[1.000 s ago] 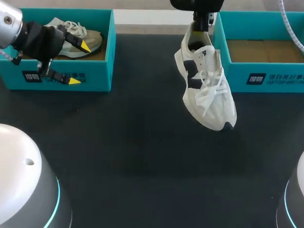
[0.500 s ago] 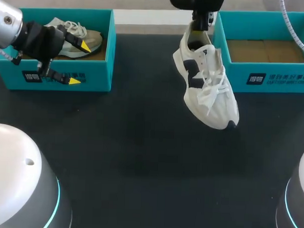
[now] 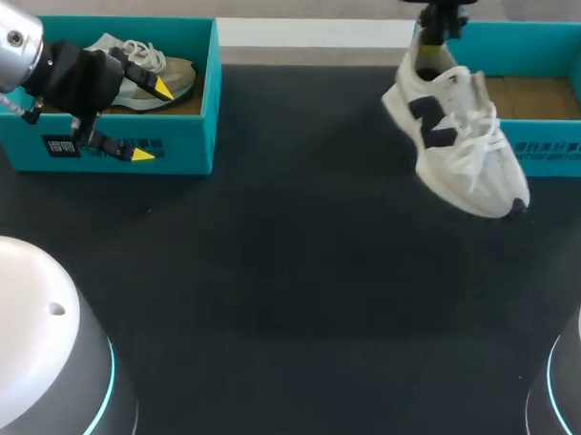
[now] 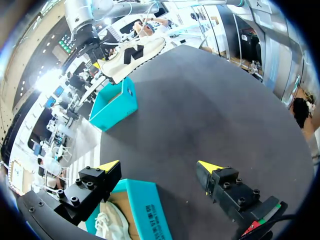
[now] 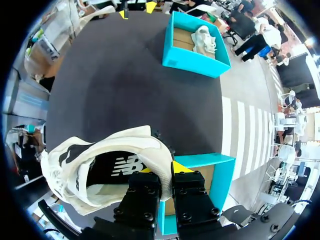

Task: Take the shoe out of the shoebox, open the shoe tongue, remove and reinsert the insole, then place the shoe into the shoebox

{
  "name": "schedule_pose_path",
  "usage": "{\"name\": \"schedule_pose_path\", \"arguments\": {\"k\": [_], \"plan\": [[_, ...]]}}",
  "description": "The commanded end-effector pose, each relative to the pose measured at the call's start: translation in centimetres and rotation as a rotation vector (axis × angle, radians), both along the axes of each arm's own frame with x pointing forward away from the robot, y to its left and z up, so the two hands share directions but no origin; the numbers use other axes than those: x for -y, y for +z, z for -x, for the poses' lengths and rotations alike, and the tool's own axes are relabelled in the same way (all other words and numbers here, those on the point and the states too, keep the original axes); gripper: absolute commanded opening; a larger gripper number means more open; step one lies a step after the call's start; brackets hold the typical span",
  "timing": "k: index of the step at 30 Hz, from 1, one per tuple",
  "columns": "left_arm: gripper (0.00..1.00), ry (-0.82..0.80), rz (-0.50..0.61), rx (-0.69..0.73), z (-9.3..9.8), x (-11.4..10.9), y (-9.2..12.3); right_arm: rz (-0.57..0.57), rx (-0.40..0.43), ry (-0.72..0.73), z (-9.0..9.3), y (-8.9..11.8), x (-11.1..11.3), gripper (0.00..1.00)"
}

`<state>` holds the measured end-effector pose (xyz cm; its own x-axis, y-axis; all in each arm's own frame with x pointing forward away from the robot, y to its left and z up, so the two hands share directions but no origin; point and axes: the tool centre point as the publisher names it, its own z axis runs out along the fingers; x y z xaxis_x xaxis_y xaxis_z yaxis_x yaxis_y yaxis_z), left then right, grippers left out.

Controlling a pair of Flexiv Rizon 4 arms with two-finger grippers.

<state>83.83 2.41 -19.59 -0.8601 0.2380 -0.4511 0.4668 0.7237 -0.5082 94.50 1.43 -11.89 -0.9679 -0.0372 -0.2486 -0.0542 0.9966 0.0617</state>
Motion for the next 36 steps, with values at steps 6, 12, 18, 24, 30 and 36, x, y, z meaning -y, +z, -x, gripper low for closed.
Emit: {"name": "schedule_pose_path", "arguments": {"k": [6, 12, 18, 24, 30, 36], "plan": [[1.0, 0.0, -0.003, 0.0, 0.0, 0.0, 0.0, 0.051, -0.017, 0.008, -3.2, -0.3, 7.0, 0.0], [1.0, 0.0, -0.003, 0.0, 0.0, 0.0, 0.0, 0.081, -0.029, 0.026, -5.4, 0.3, 10.6, 0.0], [1.0, 0.0, -0.003, 0.0, 0.0, 0.0, 0.0, 0.082, -0.021, -0.015, -7.6, 0.4, 12.9, 0.0], [1.0, 0.0, -0.003, 0.0, 0.0, 0.0, 0.0, 0.113, 0.023, -0.017, -8.7, 0.5, 13.4, 0.0], [1.0, 0.0, -0.003, 0.0, 0.0, 0.0, 0.0, 0.148, 0.044, -0.048, -8.7, 0.6, 13.3, 0.0], [1.0, 0.0, -0.003, 0.0, 0.0, 0.0, 0.0, 0.148, 0.044, -0.048, -8.7, 0.6, 13.3, 0.0]]}}
